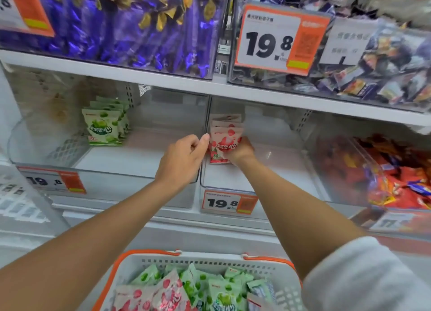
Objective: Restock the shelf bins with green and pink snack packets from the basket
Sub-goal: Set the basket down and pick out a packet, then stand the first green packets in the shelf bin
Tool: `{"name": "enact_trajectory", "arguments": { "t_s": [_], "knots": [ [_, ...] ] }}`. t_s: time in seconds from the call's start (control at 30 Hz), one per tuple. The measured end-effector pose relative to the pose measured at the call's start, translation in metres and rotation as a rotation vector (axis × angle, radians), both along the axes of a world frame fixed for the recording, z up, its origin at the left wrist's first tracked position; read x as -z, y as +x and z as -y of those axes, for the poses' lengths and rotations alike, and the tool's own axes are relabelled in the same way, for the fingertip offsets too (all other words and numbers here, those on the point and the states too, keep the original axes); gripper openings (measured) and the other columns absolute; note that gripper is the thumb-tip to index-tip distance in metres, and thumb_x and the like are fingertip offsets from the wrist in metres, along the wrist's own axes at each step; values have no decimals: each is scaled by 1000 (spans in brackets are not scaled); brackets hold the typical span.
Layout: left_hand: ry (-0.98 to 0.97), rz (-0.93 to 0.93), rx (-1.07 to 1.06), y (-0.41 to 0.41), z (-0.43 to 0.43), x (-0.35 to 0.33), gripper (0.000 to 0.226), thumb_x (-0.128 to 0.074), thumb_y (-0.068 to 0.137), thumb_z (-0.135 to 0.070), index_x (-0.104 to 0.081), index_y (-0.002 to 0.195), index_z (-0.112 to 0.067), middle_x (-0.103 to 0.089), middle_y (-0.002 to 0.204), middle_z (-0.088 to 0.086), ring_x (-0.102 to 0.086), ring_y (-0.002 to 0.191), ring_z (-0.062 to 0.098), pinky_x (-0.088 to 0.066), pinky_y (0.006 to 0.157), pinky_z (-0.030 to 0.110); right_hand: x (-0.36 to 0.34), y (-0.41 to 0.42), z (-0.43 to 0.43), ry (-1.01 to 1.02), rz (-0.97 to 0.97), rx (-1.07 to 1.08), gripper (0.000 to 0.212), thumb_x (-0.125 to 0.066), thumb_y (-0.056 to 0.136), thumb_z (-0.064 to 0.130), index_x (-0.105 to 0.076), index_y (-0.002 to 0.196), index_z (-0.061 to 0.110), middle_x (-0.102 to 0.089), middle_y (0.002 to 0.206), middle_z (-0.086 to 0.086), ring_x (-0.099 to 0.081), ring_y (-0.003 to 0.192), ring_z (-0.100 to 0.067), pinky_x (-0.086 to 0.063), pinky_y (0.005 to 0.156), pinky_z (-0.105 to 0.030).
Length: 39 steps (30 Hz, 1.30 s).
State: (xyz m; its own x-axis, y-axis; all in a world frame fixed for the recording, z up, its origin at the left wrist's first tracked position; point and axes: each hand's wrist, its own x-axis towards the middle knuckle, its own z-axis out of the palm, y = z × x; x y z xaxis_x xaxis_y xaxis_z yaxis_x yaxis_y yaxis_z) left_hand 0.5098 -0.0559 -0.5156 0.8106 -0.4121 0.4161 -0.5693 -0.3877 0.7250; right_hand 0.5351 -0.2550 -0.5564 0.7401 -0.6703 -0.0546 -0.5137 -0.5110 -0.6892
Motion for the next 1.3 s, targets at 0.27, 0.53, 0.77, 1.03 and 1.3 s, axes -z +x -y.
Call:
{"name": "enact_trajectory", "arguments": {
  "t_s": [0.27, 0.53, 0.77, 1.03, 1.3],
  "knots": [
    [-10, -6, -25, -2, 1, -2, 49, -39, 101, -46, -33, 59, -22, -35, 52, -6, -36, 53, 15, -29, 55, 34, 2, -2, 2, 70, -25, -7, 65, -80, 73, 41, -47, 124, 19, -61, 117, 0, -59, 111, -21, -42, 78, -24],
    [-61, -55, -129, -12, -1, -7, 46, -49, 96, -49, -40, 61, -21, -43, 54, -7, -42, 56, 16, -35, 57, 32, -10, -25, -2, -105, -123, -44, 82, -79, 55, 61, -56, 117, 13, -65, 111, -5, -63, 102, -25, -54, 86, -33],
    [17, -15, -201, -70, -15, -5, 36, -56, 89, -38, -41, 66, -16, -46, 54, -4, -43, 55, 16, -34, 53, 31, -51, -129, -46, -482, 166, -190, 12, -63, 89, 22, -57, 93, 13, -63, 91, -3, -60, 85, -25, -48, 69, -35],
    [315, -258, -98, -107, -61, 72, 29, -52, 88, -32, -45, 64, -19, -52, 57, -5, -51, 61, 20, -39, 57, 31, 15, -233, -102, -433, 277, -391, 9, -58, 84, 14, -50, 82, 17, -52, 74, 6, -49, 69, -16, -38, 59, -32],
    [661, -538, 63, -123, -116, 168, 34, -46, 97, -23, -48, 65, -12, -69, 81, 21, -55, 60, 21, -51, 64, 36, 143, -260, -109, -71, -539, -471, 49, -56, 96, 20, -43, 141, 8, -49, 140, -11, -50, 124, -27, -43, 102, -34]
  ]
}}
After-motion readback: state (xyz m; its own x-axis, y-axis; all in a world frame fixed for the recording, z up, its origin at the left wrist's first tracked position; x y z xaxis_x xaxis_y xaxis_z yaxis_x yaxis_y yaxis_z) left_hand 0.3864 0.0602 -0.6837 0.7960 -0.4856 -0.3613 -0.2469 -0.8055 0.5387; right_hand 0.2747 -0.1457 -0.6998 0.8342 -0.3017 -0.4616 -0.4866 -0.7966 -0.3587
